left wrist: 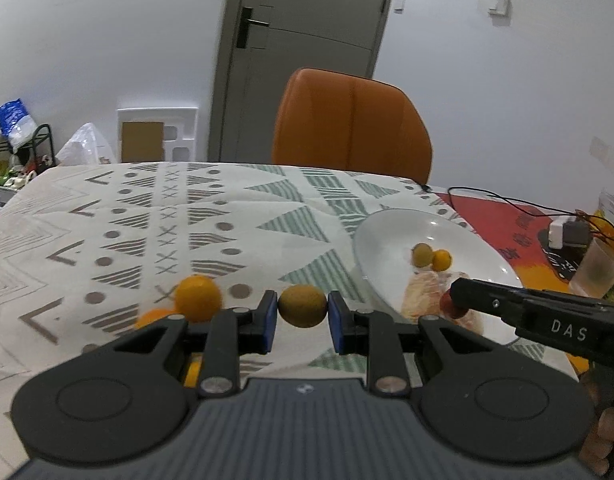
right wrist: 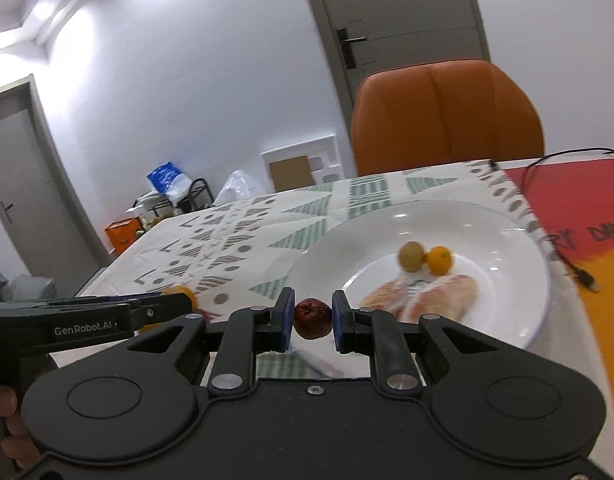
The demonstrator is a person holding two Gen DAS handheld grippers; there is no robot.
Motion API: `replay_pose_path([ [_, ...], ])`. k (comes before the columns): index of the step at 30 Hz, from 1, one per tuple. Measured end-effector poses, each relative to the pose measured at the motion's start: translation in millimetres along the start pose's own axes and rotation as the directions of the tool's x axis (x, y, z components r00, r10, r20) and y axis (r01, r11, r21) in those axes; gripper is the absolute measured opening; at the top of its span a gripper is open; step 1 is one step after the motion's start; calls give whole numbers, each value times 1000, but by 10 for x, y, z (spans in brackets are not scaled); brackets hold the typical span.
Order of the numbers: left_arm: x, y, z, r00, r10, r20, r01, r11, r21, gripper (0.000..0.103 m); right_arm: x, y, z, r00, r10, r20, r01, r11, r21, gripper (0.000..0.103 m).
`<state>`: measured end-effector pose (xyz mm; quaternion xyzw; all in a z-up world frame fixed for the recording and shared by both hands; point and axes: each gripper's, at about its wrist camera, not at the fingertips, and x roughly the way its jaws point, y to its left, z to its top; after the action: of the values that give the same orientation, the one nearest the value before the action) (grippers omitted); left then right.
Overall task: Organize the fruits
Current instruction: 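Carry both held fruits over to the white bowl, then open both grippers to drop the fruits into the bowl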
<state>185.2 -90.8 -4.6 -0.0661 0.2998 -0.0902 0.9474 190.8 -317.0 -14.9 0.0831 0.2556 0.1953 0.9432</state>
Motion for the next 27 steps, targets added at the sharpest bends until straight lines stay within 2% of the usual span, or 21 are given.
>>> replay_pose_path([
  [11,195,-405,105,999,-45,-5,45,997,65,26,-190,-384,41,997,-73,36,71,996,48,18],
  [19,317,-542,141,999,-52,-14,53,995,84,26,-220,-560,48,993,-107,51,104,992,70,19],
  [23,376,-585,172,998,-53,-17,55,994,91,26,-223,-613,52,991,-119,63,113,990,85,27],
  [27,432,-625,192,998,-60,-19,62,993,98,26,-244,-643,46,991,-117,69,109,989,102,28],
])
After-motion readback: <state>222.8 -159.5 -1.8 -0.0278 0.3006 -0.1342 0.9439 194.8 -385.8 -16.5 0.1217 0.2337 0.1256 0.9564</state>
